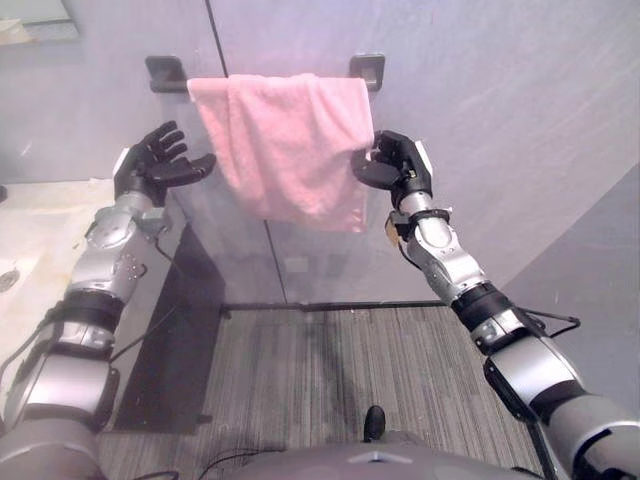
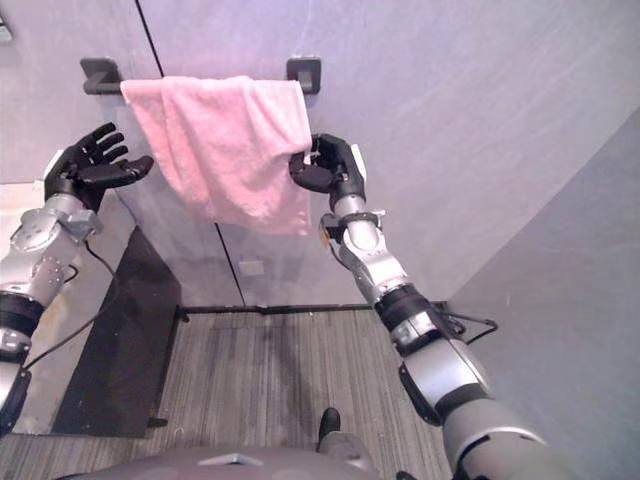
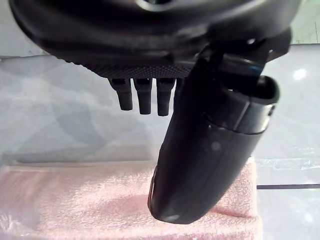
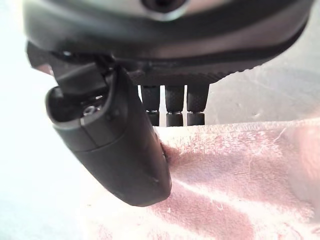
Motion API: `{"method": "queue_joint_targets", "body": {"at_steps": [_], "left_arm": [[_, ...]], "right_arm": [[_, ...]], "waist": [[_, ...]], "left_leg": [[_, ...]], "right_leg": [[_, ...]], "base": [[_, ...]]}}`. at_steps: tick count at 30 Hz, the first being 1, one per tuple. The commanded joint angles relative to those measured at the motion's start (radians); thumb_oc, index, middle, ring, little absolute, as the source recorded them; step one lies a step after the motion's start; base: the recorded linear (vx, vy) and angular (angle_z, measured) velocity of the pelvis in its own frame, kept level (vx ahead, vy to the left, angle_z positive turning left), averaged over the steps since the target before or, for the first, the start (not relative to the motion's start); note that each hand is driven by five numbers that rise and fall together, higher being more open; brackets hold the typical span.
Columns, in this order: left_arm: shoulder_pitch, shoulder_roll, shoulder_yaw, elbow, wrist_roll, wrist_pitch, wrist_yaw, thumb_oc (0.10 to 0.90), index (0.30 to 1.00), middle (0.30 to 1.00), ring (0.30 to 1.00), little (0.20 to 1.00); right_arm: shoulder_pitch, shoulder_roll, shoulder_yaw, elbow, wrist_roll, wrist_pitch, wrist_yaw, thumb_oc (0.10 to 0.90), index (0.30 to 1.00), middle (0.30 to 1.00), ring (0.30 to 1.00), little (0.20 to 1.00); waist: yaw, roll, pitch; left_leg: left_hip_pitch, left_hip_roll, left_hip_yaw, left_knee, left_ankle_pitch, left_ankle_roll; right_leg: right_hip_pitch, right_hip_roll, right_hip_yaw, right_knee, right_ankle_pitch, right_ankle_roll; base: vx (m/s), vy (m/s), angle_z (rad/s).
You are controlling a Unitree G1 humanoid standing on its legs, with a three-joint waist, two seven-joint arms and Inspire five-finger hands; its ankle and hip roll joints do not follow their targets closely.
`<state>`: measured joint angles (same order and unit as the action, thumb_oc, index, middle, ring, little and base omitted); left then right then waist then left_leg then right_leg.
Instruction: Organize the bathroom.
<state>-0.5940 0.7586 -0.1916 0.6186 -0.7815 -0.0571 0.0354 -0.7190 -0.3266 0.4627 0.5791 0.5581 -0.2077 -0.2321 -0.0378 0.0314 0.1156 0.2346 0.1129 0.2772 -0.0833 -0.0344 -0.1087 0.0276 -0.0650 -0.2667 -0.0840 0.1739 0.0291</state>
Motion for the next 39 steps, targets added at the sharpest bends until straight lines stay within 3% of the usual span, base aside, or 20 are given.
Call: {"method": "queue_joint_targets", "body": {"at_steps": [1,15,16,17,19,20,29,39], "left_arm": [[-0.187,0.085,-0.039,-0.026,0.013,-0.083,0.000,0.800,0.900,0.900,0.900,0.900],[-0.232,0.071,-0.076,0.047,0.009,-0.060,-0.039,0.800,0.900,0.900,0.900,0.900],[-0.242,0.072,-0.084,0.055,0.013,-0.059,-0.042,0.742,0.813,0.813,0.813,0.813],[-0.242,0.072,-0.084,0.055,0.013,-0.059,-0.042,0.742,0.813,0.813,0.813,0.813],[-0.257,0.076,-0.095,0.065,0.011,-0.052,-0.043,0.555,0.533,0.533,0.533,0.533],[-0.262,0.078,-0.101,0.071,0.029,-0.054,-0.041,0.400,0.300,0.300,0.300,0.300],[-0.285,0.094,-0.118,0.102,0.029,-0.068,-0.013,0.400,0.300,0.300,0.300,0.300],[-0.214,0.101,-0.046,0.066,0.011,-0.133,0.027,0.400,0.300,0.300,0.300,0.300]], "right_arm": [[-0.038,-0.002,0.052,-0.004,-0.049,-0.073,0.023,0.400,0.300,0.300,0.300,0.300],[-0.035,0.011,0.077,-0.037,-0.058,-0.060,0.047,0.400,0.300,0.300,0.300,0.300],[-0.036,0.012,0.080,-0.041,-0.060,-0.056,0.045,0.400,0.300,0.300,0.300,0.300],[-0.036,0.012,0.080,-0.041,-0.060,-0.056,0.045,0.400,0.300,0.300,0.300,0.300],[-0.035,0.012,0.082,-0.046,-0.061,-0.055,0.046,0.400,0.300,0.300,0.300,0.300],[-0.034,0.013,0.084,-0.046,-0.062,-0.055,0.047,0.400,0.300,0.300,0.300,0.300],[-0.038,0.010,0.090,-0.030,-0.057,-0.061,0.052,0.400,0.300,0.300,0.300,0.300],[-0.002,0.005,0.074,-0.039,-0.057,-0.058,0.036,0.400,0.300,0.300,0.300,0.300]], "waist": [[-0.020,0.029,-0.059],[-0.038,0.034,-0.061],[-0.041,0.035,-0.061],[-0.041,0.035,-0.061],[-0.044,0.036,-0.061],[-0.046,0.037,-0.061],[-0.047,0.038,-0.062],[-0.035,0.034,-0.058]], "left_leg": [[-0.100,-0.080,-0.008,0.054,0.005,0.048],[-0.099,-0.078,0.001,0.046,0.011,0.048],[-0.100,-0.078,0.002,0.046,0.012,0.048],[-0.100,-0.078,0.002,0.046,0.012,0.048],[-0.100,-0.077,0.005,0.047,0.011,0.048],[-0.100,-0.077,0.007,0.047,0.012,0.048],[-0.101,-0.079,0.009,0.050,0.010,0.049],[-0.100,-0.079,0.003,0.049,0.010,0.050]], "right_leg": [[0.077,-0.002,0.022,0.053,-0.227,0.109],[0.074,0.001,0.035,0.039,-0.216,0.112],[0.073,0.001,0.037,0.039,-0.215,0.112],[0.073,0.001,0.037,0.039,-0.215,0.112],[0.072,0.001,0.039,0.040,-0.215,0.113],[0.071,0.001,0.041,0.041,-0.215,0.114],[0.071,0.001,0.044,0.040,-0.215,0.115],[0.074,-0.001,0.036,0.042,-0.218,0.111]], "base": [[0.00,0.000,0.00],[0.00,0.000,0.00],[0.00,0.000,0.00],[0.00,0.000,0.00],[0.00,0.002,-0.04],[0.00,0.004,-0.09],[0.00,0.002,-0.04],[0.00,0.001,0.01]]}}
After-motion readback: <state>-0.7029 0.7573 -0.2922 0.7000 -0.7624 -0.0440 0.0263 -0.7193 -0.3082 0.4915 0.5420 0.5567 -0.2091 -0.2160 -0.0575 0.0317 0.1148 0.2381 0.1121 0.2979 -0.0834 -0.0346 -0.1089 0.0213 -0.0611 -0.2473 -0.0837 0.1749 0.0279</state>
